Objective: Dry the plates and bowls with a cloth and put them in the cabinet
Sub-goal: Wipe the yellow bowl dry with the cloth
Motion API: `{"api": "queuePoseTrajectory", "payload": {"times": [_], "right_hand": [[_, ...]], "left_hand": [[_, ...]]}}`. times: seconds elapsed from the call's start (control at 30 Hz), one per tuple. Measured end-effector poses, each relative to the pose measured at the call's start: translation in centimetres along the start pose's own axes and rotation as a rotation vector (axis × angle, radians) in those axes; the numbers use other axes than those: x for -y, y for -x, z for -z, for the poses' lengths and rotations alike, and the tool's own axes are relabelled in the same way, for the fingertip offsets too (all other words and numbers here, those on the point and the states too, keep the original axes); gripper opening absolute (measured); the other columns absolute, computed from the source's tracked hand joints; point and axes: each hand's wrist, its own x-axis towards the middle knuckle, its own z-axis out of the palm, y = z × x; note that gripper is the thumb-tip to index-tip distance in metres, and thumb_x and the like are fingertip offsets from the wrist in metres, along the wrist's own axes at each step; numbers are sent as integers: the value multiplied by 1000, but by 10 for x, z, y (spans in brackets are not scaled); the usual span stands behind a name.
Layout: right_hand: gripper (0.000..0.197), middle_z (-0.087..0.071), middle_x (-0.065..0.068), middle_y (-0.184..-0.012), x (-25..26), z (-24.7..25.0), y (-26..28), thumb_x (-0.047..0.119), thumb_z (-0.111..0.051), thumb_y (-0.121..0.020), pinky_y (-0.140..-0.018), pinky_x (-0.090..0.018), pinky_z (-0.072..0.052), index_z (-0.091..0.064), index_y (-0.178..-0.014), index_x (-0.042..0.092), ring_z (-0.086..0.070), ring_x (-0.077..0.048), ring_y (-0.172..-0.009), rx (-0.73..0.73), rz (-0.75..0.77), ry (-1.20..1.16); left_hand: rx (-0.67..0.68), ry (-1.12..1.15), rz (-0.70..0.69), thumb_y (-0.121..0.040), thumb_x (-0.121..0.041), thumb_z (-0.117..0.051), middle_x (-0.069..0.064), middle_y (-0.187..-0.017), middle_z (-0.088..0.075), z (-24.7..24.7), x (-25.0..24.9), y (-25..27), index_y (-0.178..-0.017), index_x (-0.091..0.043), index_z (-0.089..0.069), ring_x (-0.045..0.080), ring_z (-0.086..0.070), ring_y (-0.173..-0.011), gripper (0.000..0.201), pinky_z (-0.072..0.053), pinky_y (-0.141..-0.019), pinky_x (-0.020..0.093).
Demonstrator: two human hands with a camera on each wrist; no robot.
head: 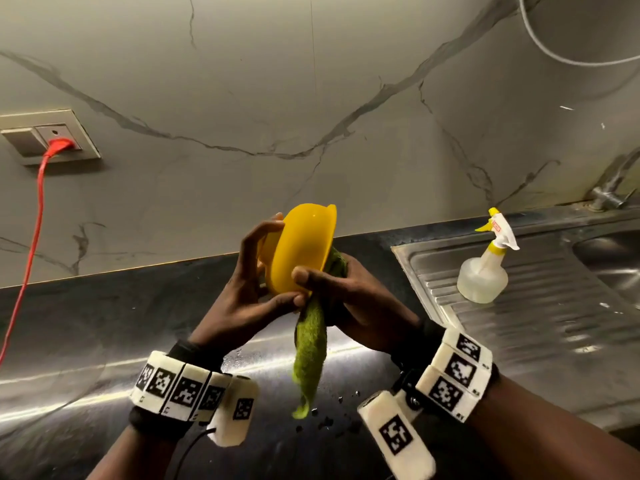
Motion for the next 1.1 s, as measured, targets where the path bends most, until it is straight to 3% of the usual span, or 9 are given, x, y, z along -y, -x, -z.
{"api": "queuePoseTrajectory", "payload": {"times": [0.13,0.3,0.47,0.57,0.63,0.73,0.87,1.0,1.1], "right_hand": [[10,-70,8,-79,-7,-4,1,7,-63,-90,-63,-16,-51,-62,-99,12,-67,-6,-73,-111,34,116],[28,-72,1,-95,-5,-8,-1,25,-63,-80,-73,-25,-57,-62,-107,17,-70,-15,-88,-95,-36,73],[30,-74,-3,-97,4,-7,3,33,-60,-80,-75,-36,-60,-62,-106,18,-71,-21,-89,-112,-127,-70],[25,-75,-5,-93,14,0,3,37,-57,-86,-72,-39,-61,-64,-104,22,-72,-23,-84,-169,-161,-233],[25,-74,-8,-98,15,2,3,34,-55,-90,-72,-38,-60,-65,-107,20,-71,-25,-87,-219,-158,-266],[33,-67,-16,-116,8,0,2,31,-61,-87,-84,-46,-57,-63,-115,14,-65,-36,-108,-287,-101,-61],[45,-65,-25,-113,0,-8,3,31,-63,-84,-83,-41,-58,-61,-117,0,-67,-33,-98,-247,-89,132],[46,-68,-23,-115,1,-9,7,39,-62,-84,-83,-41,-60,-62,-117,6,-69,-31,-99,-243,-170,46],[44,-71,-16,-113,10,-3,4,47,-57,-90,-79,-44,-59,-64,-119,14,-69,-31,-98,-281,-244,-152]], "left_hand": [[33,26,168,-52,-55,-92,0,-151,-35,16,-3,-5,-139,-56,-32,30,-59,-123,106,-58,-85,39],[23,-4,248,-46,-66,-88,2,-146,-39,14,-4,-6,-138,-55,-37,30,-62,-117,105,-59,-80,38],[63,85,206,-61,-27,-94,2,-146,-41,9,-2,3,-142,-47,-38,32,-62,-118,100,-60,-80,44],[149,-19,174,-66,-5,-88,-6,-148,-37,10,-3,5,-140,-50,-37,28,-60,-122,100,-59,-82,36],[203,-86,174,-65,-5,-87,-14,-151,-32,11,-3,2,-140,-54,-33,15,-55,-126,104,-57,-85,28],[230,-29,178,-64,-19,-89,-19,-151,-29,7,-5,-4,-144,-56,-26,8,-53,-128,109,-56,-87,27],[89,63,200,-52,-55,-90,0,-138,-44,-4,-4,-10,-146,-46,-28,16,-64,-115,113,-59,-79,31],[93,115,192,-55,-44,-92,3,-135,-53,-7,0,-3,-146,-38,-36,24,-64,-116,107,-59,-79,34],[187,-15,131,-61,-29,-93,-9,-150,-38,0,2,2,-145,-44,-34,21,-53,-130,104,-58,-86,34]]}}
